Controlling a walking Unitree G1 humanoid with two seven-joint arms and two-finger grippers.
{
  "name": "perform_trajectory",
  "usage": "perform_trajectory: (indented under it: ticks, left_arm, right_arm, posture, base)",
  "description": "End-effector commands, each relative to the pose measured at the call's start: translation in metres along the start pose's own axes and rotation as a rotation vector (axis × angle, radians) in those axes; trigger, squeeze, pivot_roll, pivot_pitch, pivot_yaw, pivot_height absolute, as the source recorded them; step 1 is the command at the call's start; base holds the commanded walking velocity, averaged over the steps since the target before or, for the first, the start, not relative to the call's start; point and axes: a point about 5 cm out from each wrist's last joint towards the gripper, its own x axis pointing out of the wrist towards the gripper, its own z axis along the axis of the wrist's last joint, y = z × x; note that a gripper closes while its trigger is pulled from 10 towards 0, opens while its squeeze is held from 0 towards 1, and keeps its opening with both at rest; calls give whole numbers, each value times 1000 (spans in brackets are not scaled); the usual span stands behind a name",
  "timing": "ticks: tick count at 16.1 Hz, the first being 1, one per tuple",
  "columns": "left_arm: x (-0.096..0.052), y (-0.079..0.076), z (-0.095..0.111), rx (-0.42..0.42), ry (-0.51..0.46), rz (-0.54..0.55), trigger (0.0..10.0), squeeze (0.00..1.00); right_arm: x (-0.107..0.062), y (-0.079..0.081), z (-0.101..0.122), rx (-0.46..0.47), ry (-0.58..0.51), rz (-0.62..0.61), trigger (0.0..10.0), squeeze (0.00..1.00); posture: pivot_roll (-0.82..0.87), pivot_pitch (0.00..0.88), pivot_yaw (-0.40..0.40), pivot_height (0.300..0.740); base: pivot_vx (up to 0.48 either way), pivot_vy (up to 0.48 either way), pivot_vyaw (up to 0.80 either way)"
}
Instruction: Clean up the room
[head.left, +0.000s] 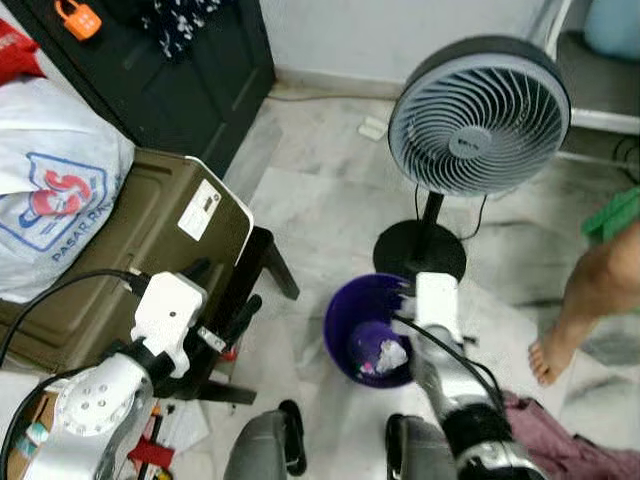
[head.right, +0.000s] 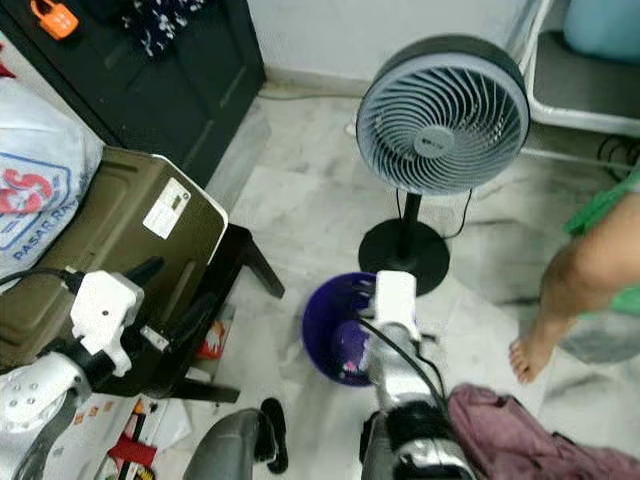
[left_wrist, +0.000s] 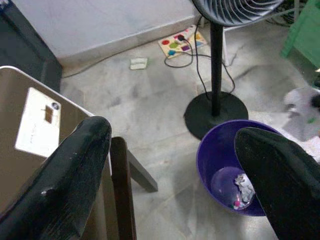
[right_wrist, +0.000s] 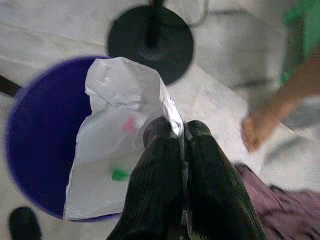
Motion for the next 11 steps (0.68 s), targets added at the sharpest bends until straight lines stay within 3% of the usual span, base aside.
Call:
perform_trajectory:
  ticks: [1,5,9,11]
  left_arm:
    - [-1,1,-3,-6,23,-5,10000,0]
    - [2,5,-2,2,15,2,10000,0]
    - [-9,8,-7,8,47,35,10000,0]
    - [-9,7,-8,6,48,37,10000,0]
  right_arm:
    - [-2,2,-4,17,15,3,10000,0]
    - [-3,12,9,33,-44,36,10000,0]
    - [1,3,47,5,-236,19,10000,0]
    - [3,0,49,22,-229,17,10000,0]
  posture:
    - [20,295,163,740]
    - [35,291,162,740]
    - [51,290,154,740]
    - [45,289,151,740]
  base:
    - [0,0,0]
    - [0,0,0]
    - [0,0,0]
    - [0,0,0]
